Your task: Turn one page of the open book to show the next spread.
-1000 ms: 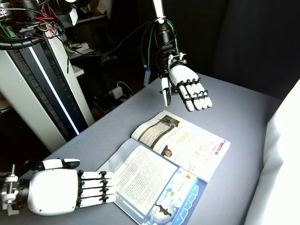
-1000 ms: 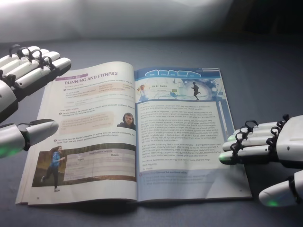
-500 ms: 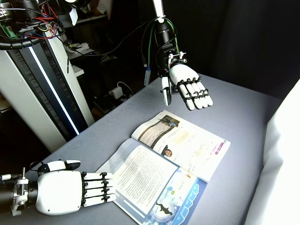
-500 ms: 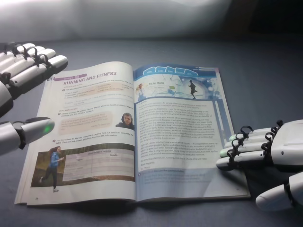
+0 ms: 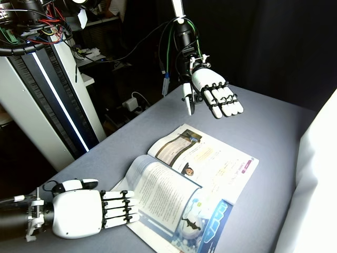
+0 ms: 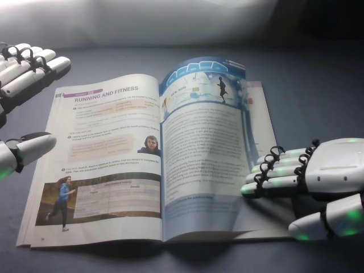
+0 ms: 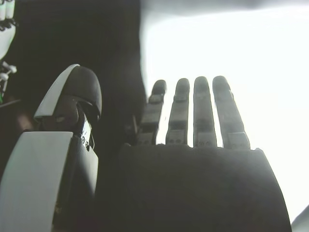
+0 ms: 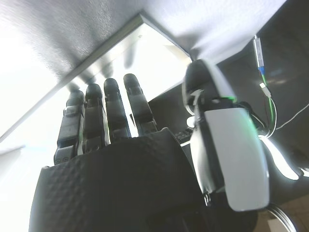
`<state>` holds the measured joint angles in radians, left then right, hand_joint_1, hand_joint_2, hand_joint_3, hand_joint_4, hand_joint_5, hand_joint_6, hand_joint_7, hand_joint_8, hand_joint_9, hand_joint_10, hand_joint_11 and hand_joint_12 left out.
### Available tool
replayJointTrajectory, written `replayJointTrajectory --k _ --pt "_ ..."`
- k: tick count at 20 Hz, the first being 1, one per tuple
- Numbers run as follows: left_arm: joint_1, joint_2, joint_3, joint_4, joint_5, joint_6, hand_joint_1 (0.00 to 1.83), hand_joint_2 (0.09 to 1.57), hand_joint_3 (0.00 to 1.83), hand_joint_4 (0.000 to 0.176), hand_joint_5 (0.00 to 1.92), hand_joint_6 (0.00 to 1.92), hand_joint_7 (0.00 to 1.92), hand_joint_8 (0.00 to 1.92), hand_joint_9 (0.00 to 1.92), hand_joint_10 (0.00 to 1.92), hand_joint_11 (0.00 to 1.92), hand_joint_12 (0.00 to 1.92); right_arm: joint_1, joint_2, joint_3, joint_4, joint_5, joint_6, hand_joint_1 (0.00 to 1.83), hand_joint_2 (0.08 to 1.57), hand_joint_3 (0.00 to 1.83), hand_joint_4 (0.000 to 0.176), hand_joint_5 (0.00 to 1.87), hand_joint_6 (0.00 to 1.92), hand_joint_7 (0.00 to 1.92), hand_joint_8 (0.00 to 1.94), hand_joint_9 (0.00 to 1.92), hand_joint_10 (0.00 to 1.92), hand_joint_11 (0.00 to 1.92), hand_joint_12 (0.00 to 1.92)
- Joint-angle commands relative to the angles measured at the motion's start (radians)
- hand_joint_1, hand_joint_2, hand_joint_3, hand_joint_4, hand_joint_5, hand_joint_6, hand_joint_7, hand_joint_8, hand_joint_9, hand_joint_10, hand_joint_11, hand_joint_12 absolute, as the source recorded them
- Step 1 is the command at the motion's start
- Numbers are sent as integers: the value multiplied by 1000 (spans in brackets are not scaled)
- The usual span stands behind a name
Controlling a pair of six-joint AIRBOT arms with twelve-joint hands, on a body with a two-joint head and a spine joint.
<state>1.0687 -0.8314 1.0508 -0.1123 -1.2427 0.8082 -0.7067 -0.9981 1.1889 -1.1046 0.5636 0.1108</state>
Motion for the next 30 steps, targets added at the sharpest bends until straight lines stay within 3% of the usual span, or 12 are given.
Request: replayJointTrajectory --k 1,3,7,15,17,19,20,26,29,30 --pt "-3 10 2 -14 -127 -1 284 1430 8 32 0 0 0 0 0 0 0 0 10 -12 -1 14 49 7 0 1386 0 0 10 0 0 0 0 0 0 0" --pt "-2 10 1 -14 -128 -1 296 1431 5 28 0 0 0 0 0 0 0 0 20 -19 2 14 53 0 0 1356 0 0 9 1 0 0 0 0 6 3" --pt "-2 11 0 -14 -128 -1 298 1423 1 48 0 0 0 0 0 0 0 0 40 -32 8 14 64 -5 0 1316 0 0 2 0 0 0 1 0 0 0" --pt "1 14 -3 -18 -136 1 303 1418 0 36 0 0 0 0 0 0 0 0 89 -116 59 17 84 -31 0 1308 0 0 0 0 0 0 0 0 0 0" --pt "3 15 -4 -22 -140 2 304 1417 0 38 1 0 0 0 0 0 0 0 92 -136 72 48 93 -58 0 1322 0 0 0 0 0 0 0 0 0 0" --pt "6 17 -7 -28 -147 5 322 1419 0 21 12 4 0 0 0 0 0 0 95 -149 78 104 108 -107 0 1317 0 0 0 0 0 0 0 0 0 0" --pt "11 20 -9 -34 -154 7 322 1419 0 21 11 3 0 0 0 0 0 0 101 -156 82 136 120 -132 0 1315 0 0 0 0 0 0 0 0 0 0" --pt "38 34 -22 -66 -199 21 136 1446 8 36 0 0 0 0 0 0 0 0 137 -217 117 223 173 -203 0 1295 0 0 0 0 0 0 0 0 0 0" --pt "46 39 -25 -78 -218 25 4 1466 6 36 0 0 0 0 0 0 0 0 156 -273 144 223 186 -211 15 1271 0 0 7 2 0 0 0 0 0 0" --pt "46 40 -25 -79 -220 26 0 1467 6 29 1 0 0 0 0 0 0 0 162 -290 153 224 191 -213 36 1273 0 0 18 6 0 0 0 0 0 0"
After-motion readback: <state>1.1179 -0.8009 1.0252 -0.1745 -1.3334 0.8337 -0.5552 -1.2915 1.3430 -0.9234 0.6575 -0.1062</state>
